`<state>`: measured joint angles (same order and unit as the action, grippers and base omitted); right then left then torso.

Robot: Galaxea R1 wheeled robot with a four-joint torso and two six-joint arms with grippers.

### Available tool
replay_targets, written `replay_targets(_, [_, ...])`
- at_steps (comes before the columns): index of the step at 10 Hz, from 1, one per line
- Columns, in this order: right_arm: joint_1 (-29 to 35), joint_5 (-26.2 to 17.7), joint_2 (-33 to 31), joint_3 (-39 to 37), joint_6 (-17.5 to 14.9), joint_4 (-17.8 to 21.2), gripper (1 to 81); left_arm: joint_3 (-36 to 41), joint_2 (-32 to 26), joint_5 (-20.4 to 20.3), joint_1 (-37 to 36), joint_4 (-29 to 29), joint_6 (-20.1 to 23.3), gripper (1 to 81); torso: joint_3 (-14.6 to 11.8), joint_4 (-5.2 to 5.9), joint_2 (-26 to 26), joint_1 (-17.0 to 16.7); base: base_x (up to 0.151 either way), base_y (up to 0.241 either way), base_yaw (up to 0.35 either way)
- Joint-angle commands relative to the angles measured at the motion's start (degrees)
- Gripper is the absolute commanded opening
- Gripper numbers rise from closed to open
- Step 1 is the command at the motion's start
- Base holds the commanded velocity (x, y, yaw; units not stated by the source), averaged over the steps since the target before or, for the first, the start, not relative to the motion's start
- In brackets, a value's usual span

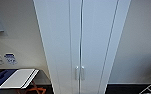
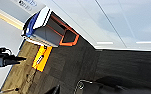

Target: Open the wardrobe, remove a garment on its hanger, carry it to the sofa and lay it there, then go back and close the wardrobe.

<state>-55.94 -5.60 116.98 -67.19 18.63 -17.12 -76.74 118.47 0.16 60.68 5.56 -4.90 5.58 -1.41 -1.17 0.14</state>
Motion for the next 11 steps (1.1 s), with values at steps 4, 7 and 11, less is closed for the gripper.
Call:
replay_targets(4, [23.01,-8.27,-2.79,6.04,5.97,-0.02,81.1,3.53,-6.05,8.19,-21.60,-6.16,-0.90,81.1,0.02,0.00,0.02,0.05,0.000,0.000,0.000])
replay_targets(7, [29.77,-11.10,1.62,2.17,8.88,-0.02,81.1,1.42,-3.58,10.12,-29.25,-9.69,-0.90,81.1,0.07,0.00,0.05,0.07,0.000,0.000,0.000])
replay_targets(11, [34.35,-12.51,9.70,-5.83,11.96,-0.02,81.1,-5.88,3.27,14.78,-38.13,-13.91,-0.90,81.1,0.13,0.00,0.09,0.13,0.000,0.000,0.000])
